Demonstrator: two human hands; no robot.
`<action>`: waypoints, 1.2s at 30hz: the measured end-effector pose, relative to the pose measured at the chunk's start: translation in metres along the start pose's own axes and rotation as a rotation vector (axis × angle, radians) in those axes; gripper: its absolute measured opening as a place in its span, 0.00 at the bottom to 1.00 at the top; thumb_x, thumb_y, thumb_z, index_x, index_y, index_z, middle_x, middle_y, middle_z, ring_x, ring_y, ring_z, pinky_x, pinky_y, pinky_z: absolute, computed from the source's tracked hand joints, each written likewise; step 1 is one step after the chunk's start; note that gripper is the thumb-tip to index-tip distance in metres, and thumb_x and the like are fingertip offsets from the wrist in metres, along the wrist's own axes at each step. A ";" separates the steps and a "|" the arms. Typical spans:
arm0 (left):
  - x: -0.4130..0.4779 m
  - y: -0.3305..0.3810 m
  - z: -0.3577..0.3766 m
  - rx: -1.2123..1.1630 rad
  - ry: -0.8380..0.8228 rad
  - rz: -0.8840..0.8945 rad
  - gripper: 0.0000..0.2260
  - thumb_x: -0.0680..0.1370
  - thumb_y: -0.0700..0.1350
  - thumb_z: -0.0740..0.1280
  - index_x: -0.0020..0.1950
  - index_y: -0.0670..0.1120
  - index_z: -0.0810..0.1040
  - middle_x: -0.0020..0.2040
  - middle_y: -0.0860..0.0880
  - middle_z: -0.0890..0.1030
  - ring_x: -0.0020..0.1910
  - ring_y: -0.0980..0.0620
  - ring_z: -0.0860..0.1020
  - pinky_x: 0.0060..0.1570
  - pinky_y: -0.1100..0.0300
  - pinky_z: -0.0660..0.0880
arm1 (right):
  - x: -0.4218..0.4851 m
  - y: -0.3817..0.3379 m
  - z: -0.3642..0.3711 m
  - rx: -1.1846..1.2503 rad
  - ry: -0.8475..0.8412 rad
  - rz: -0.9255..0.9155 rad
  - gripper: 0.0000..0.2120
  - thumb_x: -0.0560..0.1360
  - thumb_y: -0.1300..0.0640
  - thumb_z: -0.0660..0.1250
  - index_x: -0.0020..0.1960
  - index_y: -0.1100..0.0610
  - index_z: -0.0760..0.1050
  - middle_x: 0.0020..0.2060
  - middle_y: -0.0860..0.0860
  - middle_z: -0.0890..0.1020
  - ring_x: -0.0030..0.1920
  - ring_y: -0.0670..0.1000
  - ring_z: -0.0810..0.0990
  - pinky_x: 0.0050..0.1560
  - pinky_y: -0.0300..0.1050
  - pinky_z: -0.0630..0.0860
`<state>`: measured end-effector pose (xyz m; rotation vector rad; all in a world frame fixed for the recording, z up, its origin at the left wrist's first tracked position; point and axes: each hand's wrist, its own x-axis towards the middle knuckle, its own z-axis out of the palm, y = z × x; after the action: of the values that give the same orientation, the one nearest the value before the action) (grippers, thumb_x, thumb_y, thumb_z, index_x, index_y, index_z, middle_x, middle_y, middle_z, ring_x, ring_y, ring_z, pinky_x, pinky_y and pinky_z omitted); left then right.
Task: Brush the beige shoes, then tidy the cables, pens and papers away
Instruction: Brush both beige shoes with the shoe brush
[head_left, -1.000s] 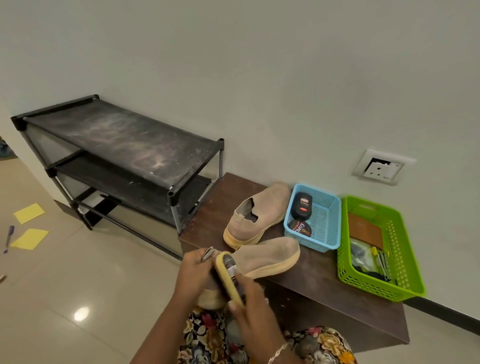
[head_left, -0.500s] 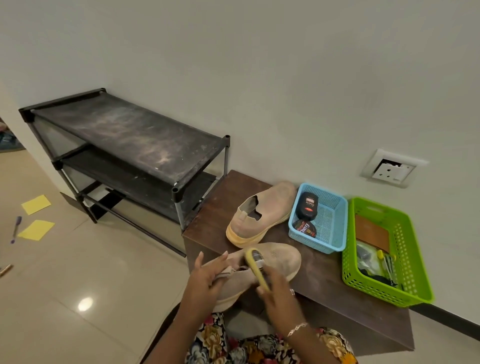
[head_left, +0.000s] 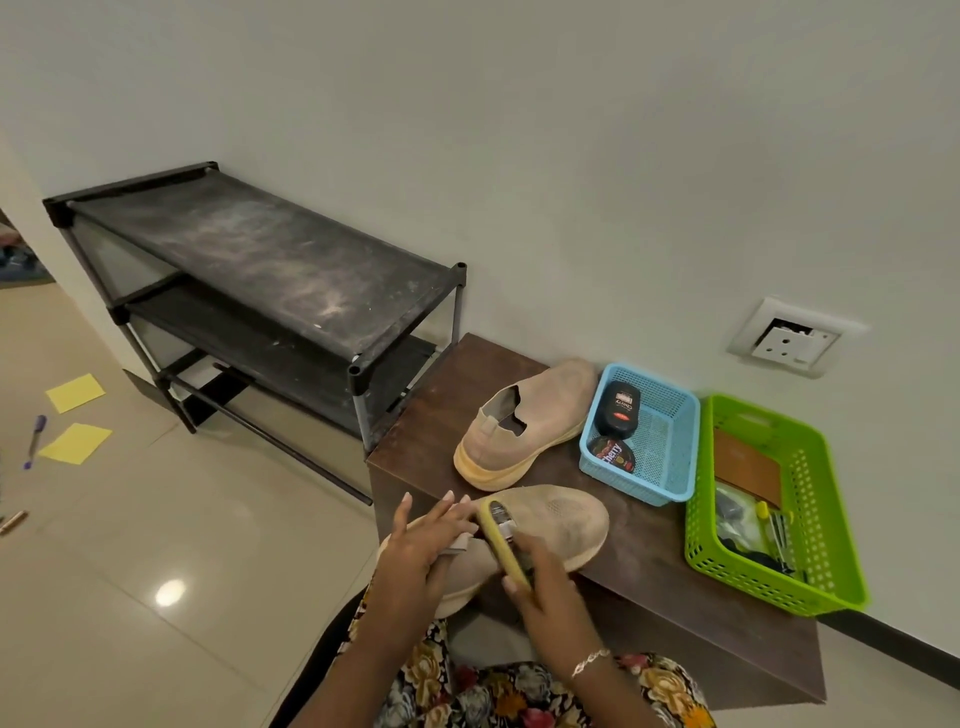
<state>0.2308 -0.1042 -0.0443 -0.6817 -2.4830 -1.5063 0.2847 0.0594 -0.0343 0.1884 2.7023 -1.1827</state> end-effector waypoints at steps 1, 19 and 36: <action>-0.001 -0.002 0.000 0.011 -0.003 0.002 0.18 0.72 0.40 0.58 0.56 0.57 0.74 0.61 0.57 0.75 0.67 0.72 0.62 0.72 0.68 0.44 | -0.005 -0.005 0.002 0.017 -0.020 -0.039 0.22 0.78 0.55 0.59 0.70 0.48 0.60 0.64 0.48 0.68 0.62 0.49 0.71 0.60 0.42 0.67; 0.039 0.026 -0.036 -0.102 -0.057 0.001 0.27 0.71 0.29 0.61 0.49 0.64 0.77 0.62 0.68 0.73 0.72 0.65 0.56 0.73 0.63 0.37 | 0.006 0.052 -0.078 0.744 0.496 0.414 0.13 0.78 0.62 0.61 0.62 0.62 0.70 0.50 0.57 0.77 0.43 0.52 0.73 0.41 0.46 0.72; 0.145 0.081 0.005 0.241 -0.292 0.141 0.11 0.77 0.38 0.62 0.47 0.50 0.83 0.69 0.50 0.69 0.75 0.49 0.40 0.64 0.41 0.25 | -0.021 0.081 -0.057 1.547 0.470 0.588 0.06 0.77 0.62 0.59 0.44 0.54 0.70 0.44 0.55 0.77 0.45 0.56 0.75 0.38 0.60 0.79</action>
<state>0.1400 -0.0254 0.0704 -1.0695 -2.6953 -1.1029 0.3140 0.1555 -0.0491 1.3891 1.0680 -2.7699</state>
